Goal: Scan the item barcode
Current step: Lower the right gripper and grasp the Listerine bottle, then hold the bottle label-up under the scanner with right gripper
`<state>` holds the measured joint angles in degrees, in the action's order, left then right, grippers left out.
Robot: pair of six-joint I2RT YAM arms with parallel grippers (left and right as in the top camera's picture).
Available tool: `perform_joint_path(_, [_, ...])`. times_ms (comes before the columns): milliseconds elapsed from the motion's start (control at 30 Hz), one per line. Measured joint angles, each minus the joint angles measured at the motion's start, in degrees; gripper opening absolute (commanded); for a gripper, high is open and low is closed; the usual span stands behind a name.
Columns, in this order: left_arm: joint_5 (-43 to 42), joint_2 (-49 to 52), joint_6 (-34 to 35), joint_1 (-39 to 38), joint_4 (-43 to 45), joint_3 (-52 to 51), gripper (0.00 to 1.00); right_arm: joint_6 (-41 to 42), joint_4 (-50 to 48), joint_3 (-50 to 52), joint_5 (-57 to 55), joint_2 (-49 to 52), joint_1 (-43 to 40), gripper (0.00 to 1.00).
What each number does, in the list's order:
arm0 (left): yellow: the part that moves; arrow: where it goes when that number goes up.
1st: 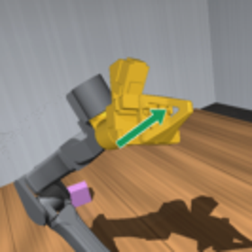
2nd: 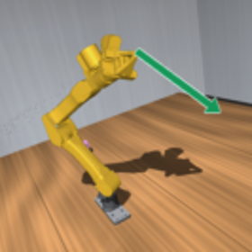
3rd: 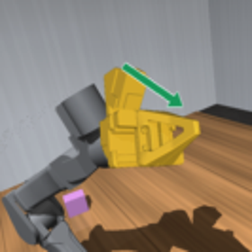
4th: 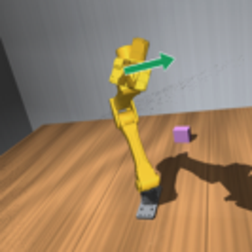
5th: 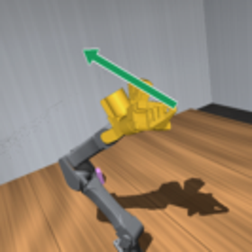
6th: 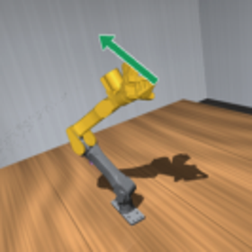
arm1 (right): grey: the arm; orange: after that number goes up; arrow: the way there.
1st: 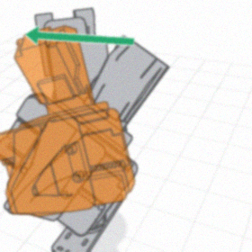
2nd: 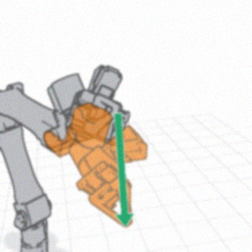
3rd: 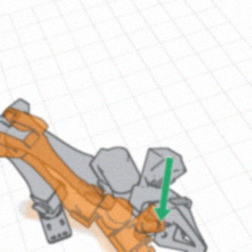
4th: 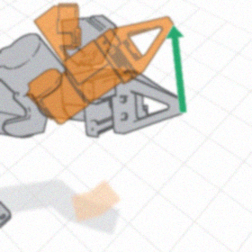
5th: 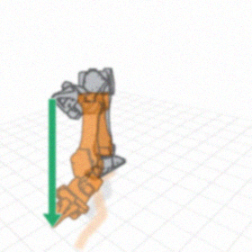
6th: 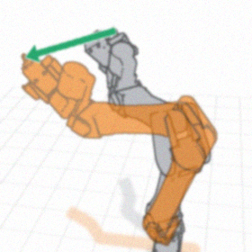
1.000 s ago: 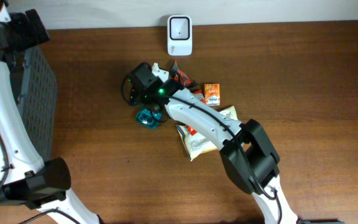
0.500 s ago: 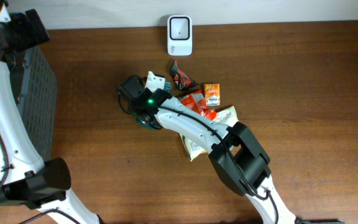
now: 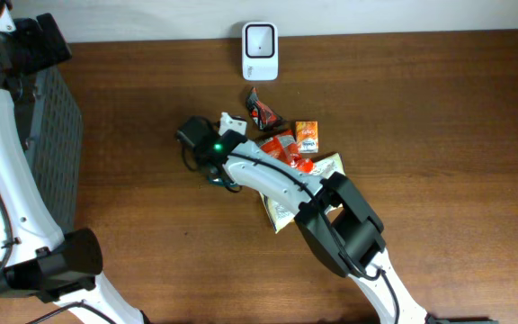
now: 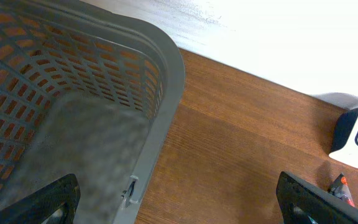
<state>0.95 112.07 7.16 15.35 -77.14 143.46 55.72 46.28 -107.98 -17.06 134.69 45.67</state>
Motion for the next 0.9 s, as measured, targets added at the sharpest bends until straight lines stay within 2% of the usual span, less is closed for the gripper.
perform_joint_path(167, [0.0,0.0,0.02,0.0,0.0,0.0,0.99,-2.08,4.24,-1.64,0.2,0.0,-3.69,0.86])
perform_joint_path(333, [0.0,0.0,0.02,0.0,0.0,0.0,0.99,-12.87,2.32,-3.74,3.69,0.0,-5.99,0.86])
perform_joint_path(600, [0.0,0.0,0.02,0.0,0.0,0.0,0.99,-24.46,2.91,-3.76,5.16,0.0,-6.14,0.87])
perform_joint_path(900, [0.0,0.0,0.02,0.0,0.0,0.0,0.99,-28.15,1.68,-2.36,10.75,0.0,-9.05,0.87])
